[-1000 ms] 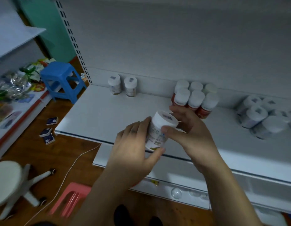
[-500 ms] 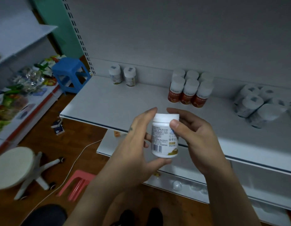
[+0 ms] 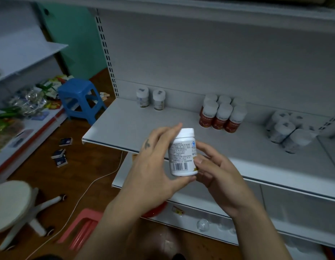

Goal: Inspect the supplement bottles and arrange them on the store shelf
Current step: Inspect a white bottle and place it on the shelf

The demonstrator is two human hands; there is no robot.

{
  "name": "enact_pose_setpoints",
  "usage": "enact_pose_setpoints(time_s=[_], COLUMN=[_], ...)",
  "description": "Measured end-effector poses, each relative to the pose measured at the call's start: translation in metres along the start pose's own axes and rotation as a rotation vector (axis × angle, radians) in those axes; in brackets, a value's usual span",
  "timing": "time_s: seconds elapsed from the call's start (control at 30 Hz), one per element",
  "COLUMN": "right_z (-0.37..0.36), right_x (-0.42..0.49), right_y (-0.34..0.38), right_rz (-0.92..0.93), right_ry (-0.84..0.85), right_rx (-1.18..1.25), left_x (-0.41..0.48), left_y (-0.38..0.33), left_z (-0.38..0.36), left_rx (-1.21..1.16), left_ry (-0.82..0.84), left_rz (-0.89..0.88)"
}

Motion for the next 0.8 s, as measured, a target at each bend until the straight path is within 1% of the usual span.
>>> enact_pose_setpoints(time_s=[0.17,0.3,0.47,0.6,0.67,0.8], right_z=[-0.017,-0.030,-0.039,-0.042,-0.046,-0.056], right_x=[-0.005,-0.007,-0.006,-0.006,-0.005,-0.002], right_y=[-0.019,-0.029,-0.037,-0.038,-0.040,-0.049], right_rz=[-0.009,0.027,0.091,0.096,0.073,-0.054], right_ry=[-0.037,-0.072,-0.202,-0.290,-0.294,-0.199], right_rx=[0.036,0.056,-0.099,-0.214,-0.150,0.057], left_x=[-0.013,-0.022,-0.026,-0.027,-0.026,-0.025], left_y=[0.014,0.033,0.052,0.054,0.055,0.059], left_z=[0.012,0.020,0.020,0.022,0.024,0.024], left_rx=[-0.002,-0.070,0.001,0.009,-0.018,-0.054], left_ry=[-0.024,-0.004,0.067,0.085,0.073,0.088], left_rz=[-0.024,-0.013,0.028,-0.039,-0.060,-0.063])
Point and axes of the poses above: each hand's wrist, its own x-axis towards the middle knuckle, its own z-axis out of the back of the hand, y = z × x, the point moved 9 cm from there along x, towards the middle knuckle, and after that the axes turned 7 degrees about x, right-handed, at the moved point
